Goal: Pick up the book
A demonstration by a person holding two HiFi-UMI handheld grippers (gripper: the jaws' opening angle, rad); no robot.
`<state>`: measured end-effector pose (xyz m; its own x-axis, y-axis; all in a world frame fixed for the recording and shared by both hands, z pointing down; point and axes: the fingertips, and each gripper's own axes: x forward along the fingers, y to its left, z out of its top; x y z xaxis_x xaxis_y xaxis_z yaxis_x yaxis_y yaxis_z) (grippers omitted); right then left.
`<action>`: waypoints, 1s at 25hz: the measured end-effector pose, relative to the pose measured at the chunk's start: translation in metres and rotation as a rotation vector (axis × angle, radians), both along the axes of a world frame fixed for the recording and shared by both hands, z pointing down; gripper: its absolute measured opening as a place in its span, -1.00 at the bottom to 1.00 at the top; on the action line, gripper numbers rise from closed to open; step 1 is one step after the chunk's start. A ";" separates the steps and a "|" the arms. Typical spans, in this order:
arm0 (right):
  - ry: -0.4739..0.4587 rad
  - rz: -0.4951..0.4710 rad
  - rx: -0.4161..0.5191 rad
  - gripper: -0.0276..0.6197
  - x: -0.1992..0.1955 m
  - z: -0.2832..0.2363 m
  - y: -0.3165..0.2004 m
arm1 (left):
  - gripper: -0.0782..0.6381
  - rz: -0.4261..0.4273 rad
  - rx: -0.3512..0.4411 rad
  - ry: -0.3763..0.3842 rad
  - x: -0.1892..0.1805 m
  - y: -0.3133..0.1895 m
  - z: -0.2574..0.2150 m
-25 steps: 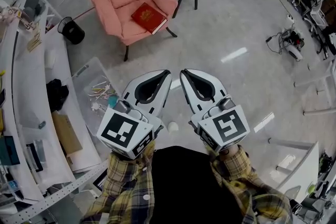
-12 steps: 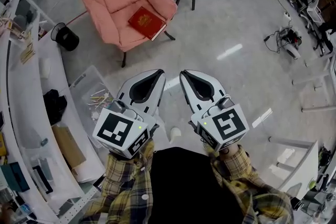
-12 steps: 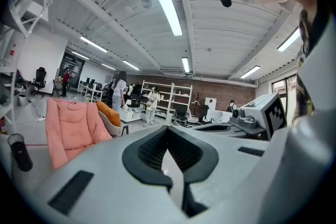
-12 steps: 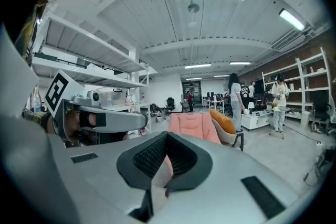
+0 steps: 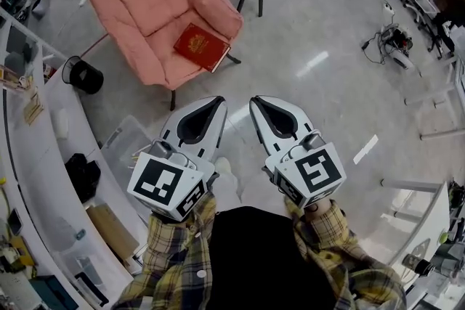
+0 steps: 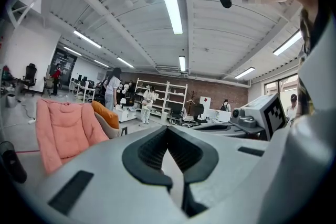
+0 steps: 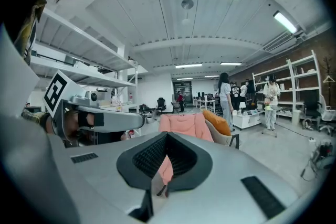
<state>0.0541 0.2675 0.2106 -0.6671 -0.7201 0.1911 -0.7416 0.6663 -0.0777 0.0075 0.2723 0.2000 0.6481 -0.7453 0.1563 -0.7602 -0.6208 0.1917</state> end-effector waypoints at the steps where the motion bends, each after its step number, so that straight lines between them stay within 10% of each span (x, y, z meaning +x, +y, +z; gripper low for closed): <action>1: -0.002 0.008 -0.006 -0.87 -0.002 0.001 -0.005 | -0.77 0.003 -0.005 0.000 -0.003 -0.004 0.002; 25: 0.007 -0.192 -0.052 -0.87 0.051 0.020 -0.164 | -0.77 -0.163 -0.031 -0.017 0.057 -0.159 0.013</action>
<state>0.1054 0.1030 0.2303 -0.7899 -0.5686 0.2295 -0.6017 0.7909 -0.1113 0.0645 0.1129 0.2129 0.5162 -0.8349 0.1910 -0.8535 -0.4830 0.1954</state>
